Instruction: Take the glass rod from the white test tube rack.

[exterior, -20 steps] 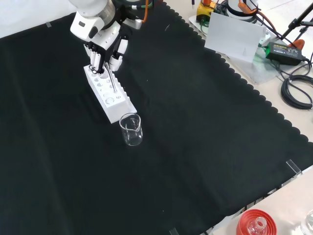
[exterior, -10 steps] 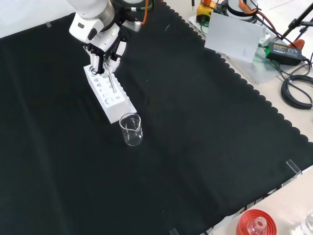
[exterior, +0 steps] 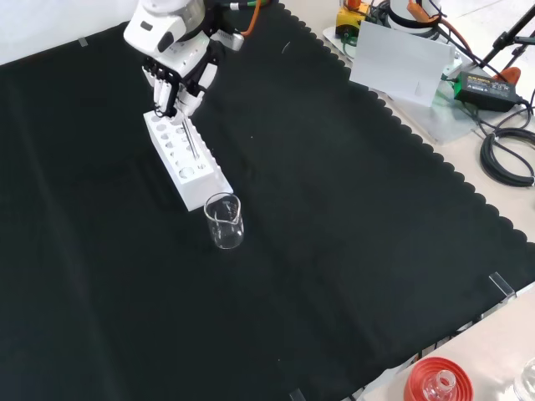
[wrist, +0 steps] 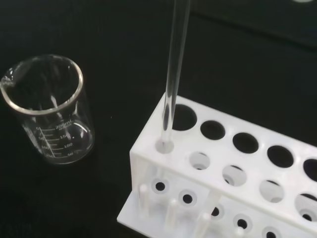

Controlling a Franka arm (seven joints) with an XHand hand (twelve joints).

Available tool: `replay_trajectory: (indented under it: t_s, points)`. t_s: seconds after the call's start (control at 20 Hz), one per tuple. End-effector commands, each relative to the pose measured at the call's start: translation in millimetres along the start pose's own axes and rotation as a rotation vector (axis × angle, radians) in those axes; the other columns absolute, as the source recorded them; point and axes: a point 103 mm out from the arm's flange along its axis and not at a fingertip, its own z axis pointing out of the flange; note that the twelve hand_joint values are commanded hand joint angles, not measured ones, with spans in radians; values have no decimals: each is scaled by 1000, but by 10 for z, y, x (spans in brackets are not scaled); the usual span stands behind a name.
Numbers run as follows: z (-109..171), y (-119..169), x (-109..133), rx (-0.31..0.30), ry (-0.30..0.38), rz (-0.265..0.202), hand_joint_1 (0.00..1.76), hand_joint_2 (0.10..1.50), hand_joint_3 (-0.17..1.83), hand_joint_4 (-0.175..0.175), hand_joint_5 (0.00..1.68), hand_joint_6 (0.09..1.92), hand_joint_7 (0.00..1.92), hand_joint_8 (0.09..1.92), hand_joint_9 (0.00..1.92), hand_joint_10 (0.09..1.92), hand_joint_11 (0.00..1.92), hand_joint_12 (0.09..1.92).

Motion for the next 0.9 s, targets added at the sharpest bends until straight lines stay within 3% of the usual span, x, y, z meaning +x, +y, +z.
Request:
replay_trajectory:
  t_s: [0.05, 0.2, 0.35, 0.9]
  points:
    - [-198, -182, -32, -69, -24, 10, 1282, 1162, -175, -175, 1026, 938, 1075, 956, 1567, 703, 1530, 722]
    - [-336, -302, -73, -103, 27, 26, 1285, 1155, -175, -175, 1041, 915, 1089, 933, 1595, 672, 1540, 721]
    - [-457, -407, -83, -127, 46, 11, 1286, 1154, -175, -175, 1045, 908, 1093, 927, 1604, 664, 1545, 721]
    - [-802, -709, -26, -154, 37, 2, 1288, 1146, -175, -175, 1061, 882, 1107, 903, 1622, 636, 1552, 713]
